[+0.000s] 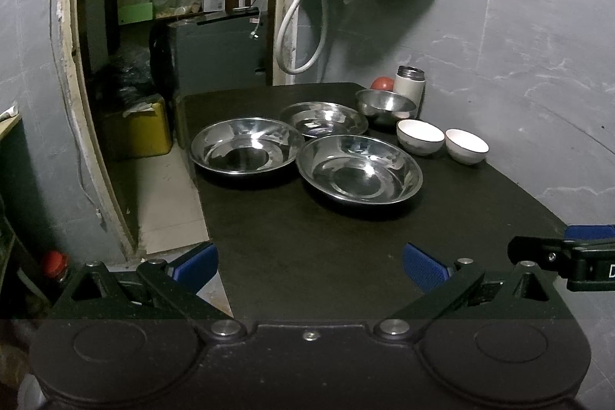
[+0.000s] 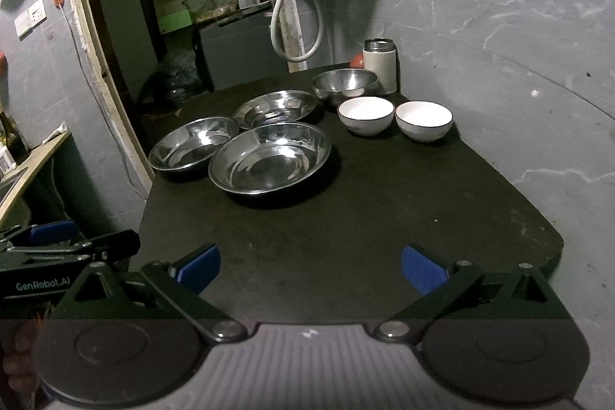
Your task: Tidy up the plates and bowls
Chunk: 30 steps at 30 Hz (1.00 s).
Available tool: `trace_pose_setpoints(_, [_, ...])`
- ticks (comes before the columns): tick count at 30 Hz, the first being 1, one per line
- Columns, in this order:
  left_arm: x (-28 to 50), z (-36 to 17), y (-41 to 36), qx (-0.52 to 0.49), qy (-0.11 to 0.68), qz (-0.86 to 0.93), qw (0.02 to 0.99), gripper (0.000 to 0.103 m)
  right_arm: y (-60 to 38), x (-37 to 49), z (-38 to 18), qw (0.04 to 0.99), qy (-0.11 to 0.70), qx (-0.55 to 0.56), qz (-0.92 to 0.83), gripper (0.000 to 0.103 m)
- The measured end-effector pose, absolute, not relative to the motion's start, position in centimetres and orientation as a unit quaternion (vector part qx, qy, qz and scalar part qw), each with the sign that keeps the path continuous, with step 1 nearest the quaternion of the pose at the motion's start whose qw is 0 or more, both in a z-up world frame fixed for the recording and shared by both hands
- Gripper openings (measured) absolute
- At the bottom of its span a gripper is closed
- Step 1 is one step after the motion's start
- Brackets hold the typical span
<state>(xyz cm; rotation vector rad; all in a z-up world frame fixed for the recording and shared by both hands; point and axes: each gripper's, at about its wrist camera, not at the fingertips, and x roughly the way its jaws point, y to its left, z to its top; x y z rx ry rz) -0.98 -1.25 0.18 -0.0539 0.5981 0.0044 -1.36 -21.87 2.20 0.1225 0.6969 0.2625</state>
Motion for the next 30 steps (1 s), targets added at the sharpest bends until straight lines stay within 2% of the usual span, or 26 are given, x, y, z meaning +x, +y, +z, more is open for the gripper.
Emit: trace_pose_setpoints(30, [-1.87, 0.22, -1.59, -0.023, 0.297, -0.002, 0.955, 0.102, -21.79, -2.25, 2.31, 0.931, 0.336, 0.057, 0.129, 0.103])
